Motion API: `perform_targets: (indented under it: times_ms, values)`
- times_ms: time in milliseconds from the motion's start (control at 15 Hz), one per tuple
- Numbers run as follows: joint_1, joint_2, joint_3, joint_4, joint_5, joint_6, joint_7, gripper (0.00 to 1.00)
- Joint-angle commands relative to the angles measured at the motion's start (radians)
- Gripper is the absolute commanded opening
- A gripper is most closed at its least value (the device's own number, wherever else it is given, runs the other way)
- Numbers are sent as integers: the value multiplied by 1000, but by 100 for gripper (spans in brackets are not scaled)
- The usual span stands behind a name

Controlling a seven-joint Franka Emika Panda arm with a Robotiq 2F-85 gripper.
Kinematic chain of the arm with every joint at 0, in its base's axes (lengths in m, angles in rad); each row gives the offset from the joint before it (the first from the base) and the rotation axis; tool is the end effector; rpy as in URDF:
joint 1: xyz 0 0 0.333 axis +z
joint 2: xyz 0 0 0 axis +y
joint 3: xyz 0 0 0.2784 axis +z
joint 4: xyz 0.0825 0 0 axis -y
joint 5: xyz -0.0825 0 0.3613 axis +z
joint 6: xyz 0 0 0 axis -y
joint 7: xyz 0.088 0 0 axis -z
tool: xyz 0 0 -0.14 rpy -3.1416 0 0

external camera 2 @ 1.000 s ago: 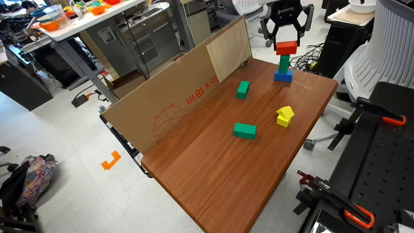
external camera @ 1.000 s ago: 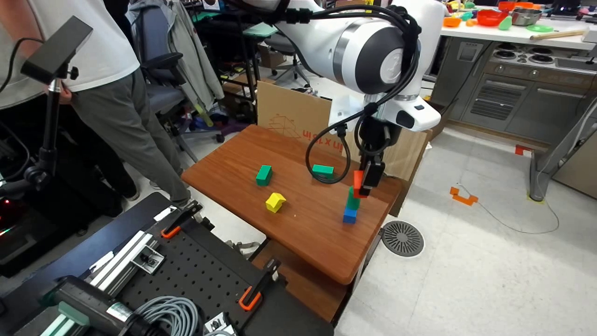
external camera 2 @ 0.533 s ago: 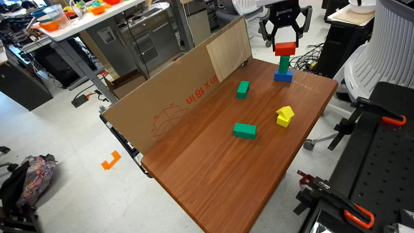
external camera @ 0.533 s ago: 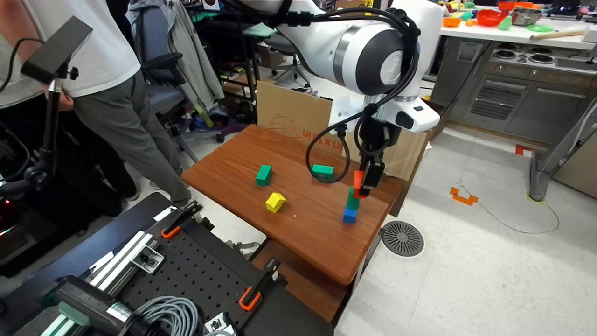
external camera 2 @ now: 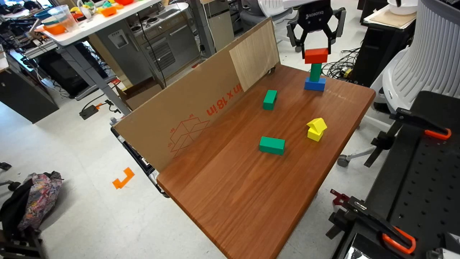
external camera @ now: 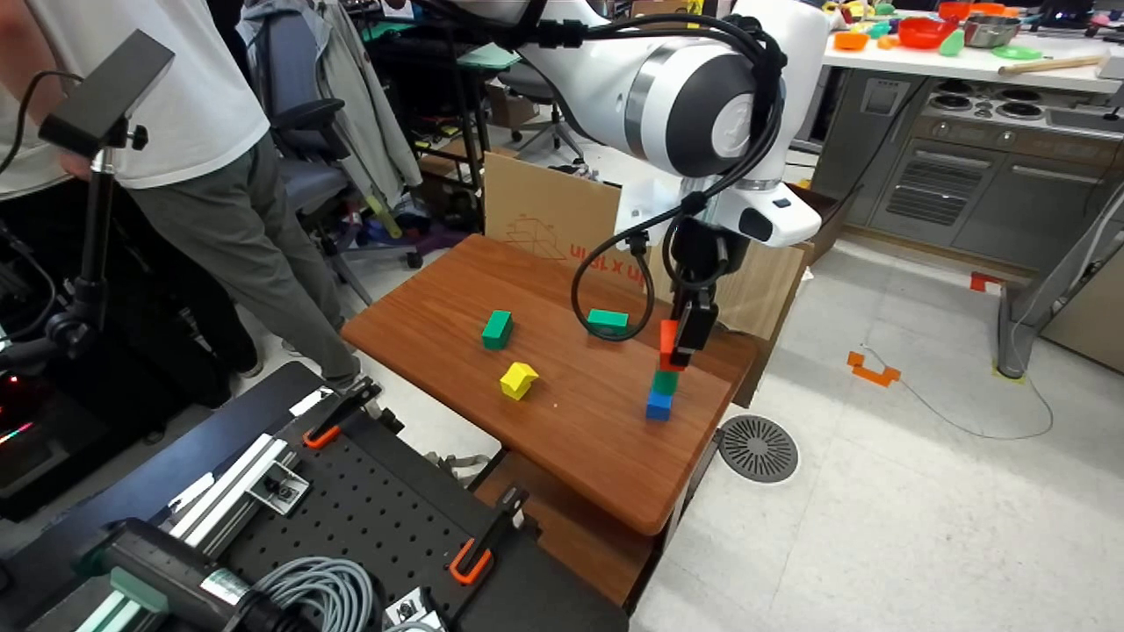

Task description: Take the orange block and put it on the green block at the right

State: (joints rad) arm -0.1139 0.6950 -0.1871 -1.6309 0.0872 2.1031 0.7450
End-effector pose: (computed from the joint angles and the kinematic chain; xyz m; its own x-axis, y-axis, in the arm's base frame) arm 0.5937 -0.1719 0.1565 0.4691 -0.8756 -0.1149 -0.8568 -0.4828 0.1810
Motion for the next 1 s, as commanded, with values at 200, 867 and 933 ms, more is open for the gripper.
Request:
perform_targets:
  times_ms: [200,867,933]
  values:
    - [1,4,5,27,28,-58,4,94]
    - [23,-162,40,-81,19,-4,-104,100]
    - [29,-195,52,-106,14,10,-152,100]
